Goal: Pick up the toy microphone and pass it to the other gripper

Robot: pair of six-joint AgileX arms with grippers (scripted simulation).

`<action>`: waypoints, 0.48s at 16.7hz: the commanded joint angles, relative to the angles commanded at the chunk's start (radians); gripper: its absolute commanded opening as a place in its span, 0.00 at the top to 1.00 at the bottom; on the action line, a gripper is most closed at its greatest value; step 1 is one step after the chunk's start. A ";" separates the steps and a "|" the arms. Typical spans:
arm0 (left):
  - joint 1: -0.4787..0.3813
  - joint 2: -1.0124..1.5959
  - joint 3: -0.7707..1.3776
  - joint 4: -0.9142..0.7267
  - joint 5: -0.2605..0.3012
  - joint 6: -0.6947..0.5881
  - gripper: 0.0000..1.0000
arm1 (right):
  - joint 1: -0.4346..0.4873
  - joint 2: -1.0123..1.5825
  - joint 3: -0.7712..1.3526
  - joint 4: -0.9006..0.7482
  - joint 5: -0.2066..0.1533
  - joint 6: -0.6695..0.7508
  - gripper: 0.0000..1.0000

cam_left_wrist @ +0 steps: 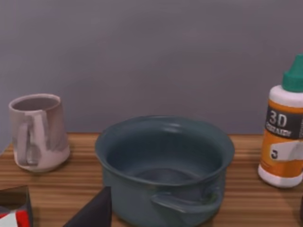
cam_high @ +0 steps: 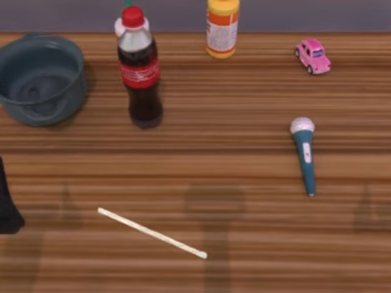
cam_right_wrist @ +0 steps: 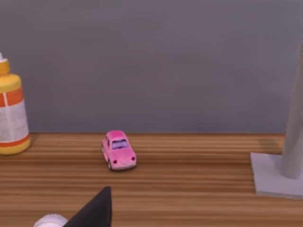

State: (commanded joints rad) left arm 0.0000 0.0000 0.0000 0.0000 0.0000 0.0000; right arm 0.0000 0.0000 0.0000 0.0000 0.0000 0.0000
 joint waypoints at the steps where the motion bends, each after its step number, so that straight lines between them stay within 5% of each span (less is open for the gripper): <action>1: 0.000 0.000 0.000 0.000 0.000 0.000 0.00 | 0.000 0.000 0.000 0.000 0.000 0.000 0.00; 8: 0.000 0.000 0.000 0.000 0.000 0.000 0.00 | 0.056 0.220 0.192 -0.118 0.003 0.058 0.00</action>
State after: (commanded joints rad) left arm 0.0000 0.0000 0.0000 0.0000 0.0000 0.0000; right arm 0.0561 0.2201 0.1918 -0.1177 0.0031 0.0580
